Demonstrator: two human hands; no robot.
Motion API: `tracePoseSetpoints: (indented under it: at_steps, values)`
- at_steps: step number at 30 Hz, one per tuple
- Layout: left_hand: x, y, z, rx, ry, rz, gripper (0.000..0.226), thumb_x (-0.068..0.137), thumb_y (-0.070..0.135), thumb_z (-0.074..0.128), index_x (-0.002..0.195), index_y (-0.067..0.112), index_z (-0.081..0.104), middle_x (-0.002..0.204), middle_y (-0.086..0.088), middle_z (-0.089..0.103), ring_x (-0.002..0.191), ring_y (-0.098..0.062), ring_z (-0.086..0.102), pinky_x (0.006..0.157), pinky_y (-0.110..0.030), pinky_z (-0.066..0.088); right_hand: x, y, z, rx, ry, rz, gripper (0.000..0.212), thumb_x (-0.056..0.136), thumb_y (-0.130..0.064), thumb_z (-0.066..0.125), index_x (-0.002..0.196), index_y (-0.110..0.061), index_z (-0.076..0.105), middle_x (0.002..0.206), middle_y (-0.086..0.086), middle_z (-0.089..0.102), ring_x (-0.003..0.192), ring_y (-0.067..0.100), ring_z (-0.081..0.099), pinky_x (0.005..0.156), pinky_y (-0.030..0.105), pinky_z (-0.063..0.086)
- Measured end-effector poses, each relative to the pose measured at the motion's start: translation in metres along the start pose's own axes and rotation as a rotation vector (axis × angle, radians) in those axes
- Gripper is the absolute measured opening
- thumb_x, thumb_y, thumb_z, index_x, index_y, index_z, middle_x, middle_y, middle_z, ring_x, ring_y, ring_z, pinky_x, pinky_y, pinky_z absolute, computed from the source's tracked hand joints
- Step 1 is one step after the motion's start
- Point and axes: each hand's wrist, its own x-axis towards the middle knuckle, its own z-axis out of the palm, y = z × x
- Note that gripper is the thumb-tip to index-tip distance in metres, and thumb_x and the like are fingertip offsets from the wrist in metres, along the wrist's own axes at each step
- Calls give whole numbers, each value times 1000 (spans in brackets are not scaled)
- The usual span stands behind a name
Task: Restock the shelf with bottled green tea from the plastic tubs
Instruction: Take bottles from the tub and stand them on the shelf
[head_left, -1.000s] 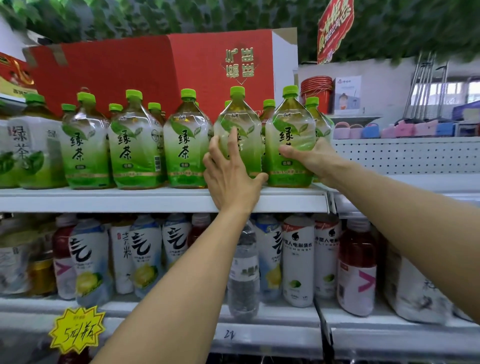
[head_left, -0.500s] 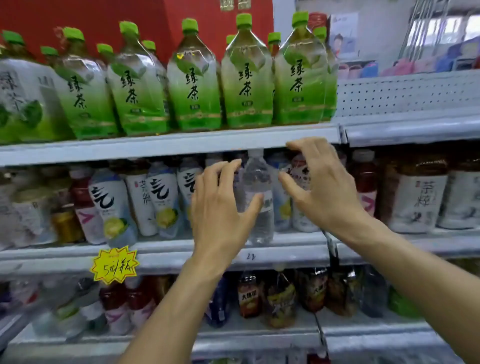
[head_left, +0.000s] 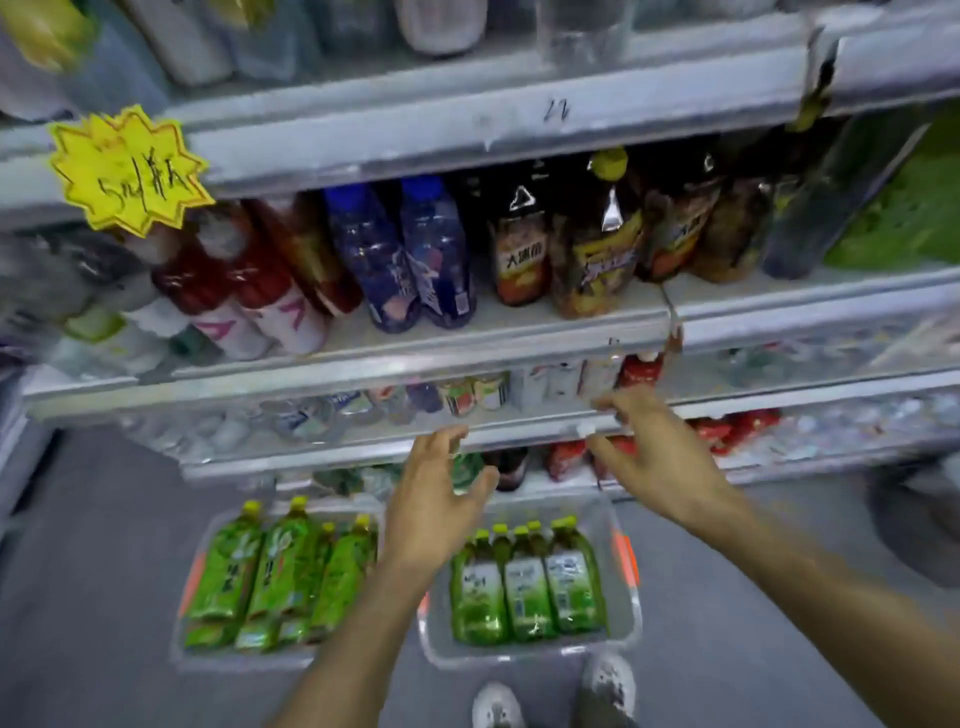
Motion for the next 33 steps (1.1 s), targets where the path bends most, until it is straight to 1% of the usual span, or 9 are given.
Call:
tracePoseSetpoints:
  at_steps: [3, 6, 10, 13, 16, 21, 25, 29, 33]
  values:
    - [-8, -58, 55, -81, -76, -187, 71, 77, 54, 68, 134, 15, 56, 131, -5, 56, 113, -24, 60, 97, -43, 50, -23, 49, 64, 6, -232, 195, 43, 92, -29, 66, 131, -16, 55, 128, 7, 53, 118, 27, 57, 94, 40, 48]
    - [-11, -119, 113, -148, -146, -389, 61, 81, 36, 78, 132, 12, 57, 130, -6, 59, 115, -29, 60, 98, -46, 50, -36, 91, 126, -17, -448, 350, 48, 95, -33, 61, 137, -15, 48, 135, 8, 49, 120, 26, 56, 96, 36, 46]
    - [-11, -207, 188, -185, -184, -636, 85, 69, 53, 78, 136, 7, 54, 134, -19, 58, 123, -36, 57, 100, -48, 49, -46, 140, 208, -16, -641, 495, 56, 94, -30, 62, 142, -11, 40, 138, 13, 48, 128, 26, 50, 97, 30, 41]
    - [-8, -233, 217, -158, -226, -716, 79, 84, 25, 80, 149, 9, 37, 146, -19, 44, 133, -33, 48, 107, -41, 44, -48, 179, 265, 37, -654, 640, 65, 89, -26, 69, 141, -3, 38, 129, 20, 55, 124, 31, 52, 95, 33, 43]
    - [-1, -265, 249, -107, -235, -778, 86, 85, 20, 77, 154, 10, 27, 149, -17, 34, 136, -35, 43, 108, -37, 38, -46, 211, 310, 94, -639, 780, 79, 86, -28, 74, 145, 0, 29, 139, 22, 46, 128, 36, 49, 100, 38, 45]
    - [14, -301, 290, -67, -241, -812, 108, 76, 31, 86, 156, 12, 17, 151, -17, 31, 138, -38, 38, 114, -45, 36, -39, 253, 364, 278, -662, 951, 88, 73, -43, 84, 137, -4, 38, 116, 15, 62, 83, 22, 63, 51, 20, 47]
    - [23, -316, 313, -143, -235, -824, 121, 58, 43, 90, 153, 11, 22, 146, -17, 43, 134, -36, 45, 111, -48, 41, -48, 302, 409, 428, -635, 966, 140, 15, -76, 86, 133, -9, 51, 123, 14, 65, 106, 29, 66, 90, 41, 56]
    - [22, -340, 328, -213, -158, -831, 103, 40, 50, 82, 128, 25, 34, 124, -9, 60, 113, -28, 62, 101, -46, 52, -39, 265, 384, 531, -635, 1066, 68, 59, -42, 93, 109, -12, 56, 99, 3, 64, 89, 18, 61, 87, 30, 47]
    - [24, -331, 327, -184, -160, -847, 109, 40, 48, 79, 134, 18, 31, 125, -11, 58, 112, -31, 62, 100, -47, 52, -44, 284, 398, 648, -657, 1118, 127, 19, -65, 94, 129, -16, 54, 120, 9, 68, 102, 27, 68, 90, 40, 55]
